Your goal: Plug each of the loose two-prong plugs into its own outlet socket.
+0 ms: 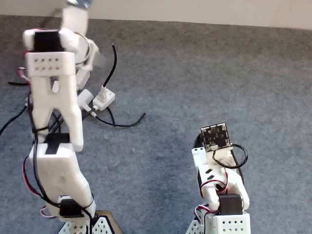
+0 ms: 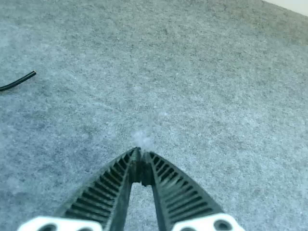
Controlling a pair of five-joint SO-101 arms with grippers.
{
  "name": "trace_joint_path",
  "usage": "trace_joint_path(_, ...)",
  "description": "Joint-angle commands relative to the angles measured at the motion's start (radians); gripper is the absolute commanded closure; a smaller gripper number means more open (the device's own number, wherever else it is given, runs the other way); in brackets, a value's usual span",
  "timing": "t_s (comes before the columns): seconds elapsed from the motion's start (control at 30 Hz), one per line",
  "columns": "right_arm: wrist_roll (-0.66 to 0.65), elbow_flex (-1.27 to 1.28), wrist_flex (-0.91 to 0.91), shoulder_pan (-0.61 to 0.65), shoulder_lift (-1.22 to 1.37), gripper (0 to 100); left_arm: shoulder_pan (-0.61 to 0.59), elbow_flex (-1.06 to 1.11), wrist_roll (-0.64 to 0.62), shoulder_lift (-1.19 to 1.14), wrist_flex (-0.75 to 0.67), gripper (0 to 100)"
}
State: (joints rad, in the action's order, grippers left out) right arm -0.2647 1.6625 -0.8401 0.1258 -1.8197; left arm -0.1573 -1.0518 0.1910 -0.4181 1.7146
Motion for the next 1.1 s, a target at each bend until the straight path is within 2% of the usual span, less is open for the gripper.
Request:
trace_joint_path(0.0, -0.006, 0.111, 0.021, -0.004, -0.015, 99.3, -0.018, -0.168, -0.080, 0.151, 0.060, 74)
trace_joint_path(0.13, -0.009, 0.111, 0.021, -0.004, -0.015, 99.3, -0.010, 0.001, -0.126, 0.268, 0.060, 74)
trace_joint_path(0.3, -0.009, 0.111, 0.022, -0.004, -0.015, 99.3, 0.062, 0.239, -0.126, 0.484, 0.060, 75)
trace_joint_path(0.47, -0.009, 0.111, 0.022, -0.004, -0.015, 99.3, 0.125, 0.616, -0.126, 0.746, 0.043, 75)
trace_joint_path(0.57, -0.009, 0.111, 0.022, -0.004, -0.015, 99.3, 0.124, 0.992, -0.126, 0.914, -0.106, 75)
trace_joint_path(0.77, -0.009, 0.113, 0.022, -0.002, -0.015, 99.3, 0.127, 1.830, -0.120, 1.330, -0.606, 75)
trace_joint_path(0.9, -0.009, 0.151, -0.015, -0.007, -0.015, 99.3, 0.128, 2.252, -0.120, 1.618, -0.899, 75)
trace_joint_path(0.97, -0.009, 0.151, -0.065, -0.007, -0.015, 99.3, 0.125, 2.381, -0.120, 1.742, -0.971, 75)
trace_joint_path(1.07, -0.009, 0.151, -0.154, -0.007, -0.015, 99.3, 0.127, 2.486, -0.054, 1.882, -0.980, 75)
